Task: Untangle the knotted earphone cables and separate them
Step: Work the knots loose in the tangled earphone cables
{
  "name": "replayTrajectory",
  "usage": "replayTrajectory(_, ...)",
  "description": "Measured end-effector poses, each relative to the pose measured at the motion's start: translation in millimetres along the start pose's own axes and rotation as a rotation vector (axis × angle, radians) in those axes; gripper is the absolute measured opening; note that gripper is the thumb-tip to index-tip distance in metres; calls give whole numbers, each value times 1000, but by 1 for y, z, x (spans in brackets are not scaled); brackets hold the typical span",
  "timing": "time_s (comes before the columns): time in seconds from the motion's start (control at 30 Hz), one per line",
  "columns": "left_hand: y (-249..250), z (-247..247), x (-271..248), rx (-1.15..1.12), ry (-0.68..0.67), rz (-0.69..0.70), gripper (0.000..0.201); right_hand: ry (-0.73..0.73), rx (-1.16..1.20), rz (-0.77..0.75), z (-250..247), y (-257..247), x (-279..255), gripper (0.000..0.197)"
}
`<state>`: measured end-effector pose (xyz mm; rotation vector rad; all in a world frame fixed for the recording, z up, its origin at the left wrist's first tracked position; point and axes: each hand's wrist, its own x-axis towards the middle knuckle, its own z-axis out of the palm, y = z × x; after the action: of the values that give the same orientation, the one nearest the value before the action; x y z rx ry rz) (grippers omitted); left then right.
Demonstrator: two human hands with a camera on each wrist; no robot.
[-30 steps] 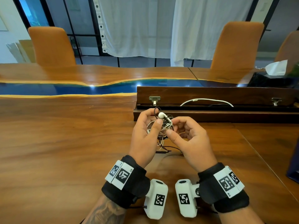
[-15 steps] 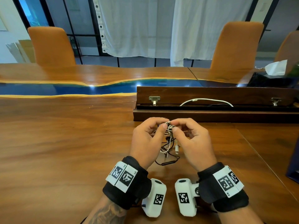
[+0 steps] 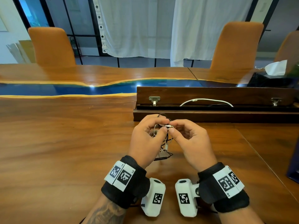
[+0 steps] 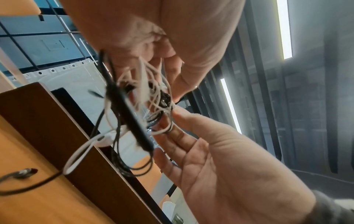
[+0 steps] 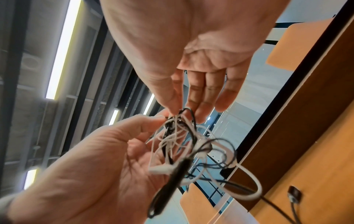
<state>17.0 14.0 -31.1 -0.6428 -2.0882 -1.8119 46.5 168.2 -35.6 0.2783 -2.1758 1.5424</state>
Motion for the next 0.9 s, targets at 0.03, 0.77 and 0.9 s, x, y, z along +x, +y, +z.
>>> replayTrajectory(0.03, 0, 0, 0, 1, 8, -4, 24, 4, -5, -3, 0, 1, 0, 21)
replayTrajectory(0.77, -1, -2, 2, 12, 61, -39, 20, -33, -70, 1, 2, -6, 0, 12)
replayTrajectory(0.9, -3, -2, 4, -58, 105, -67, 22, 16, 66, 17, 2, -6, 1, 16)
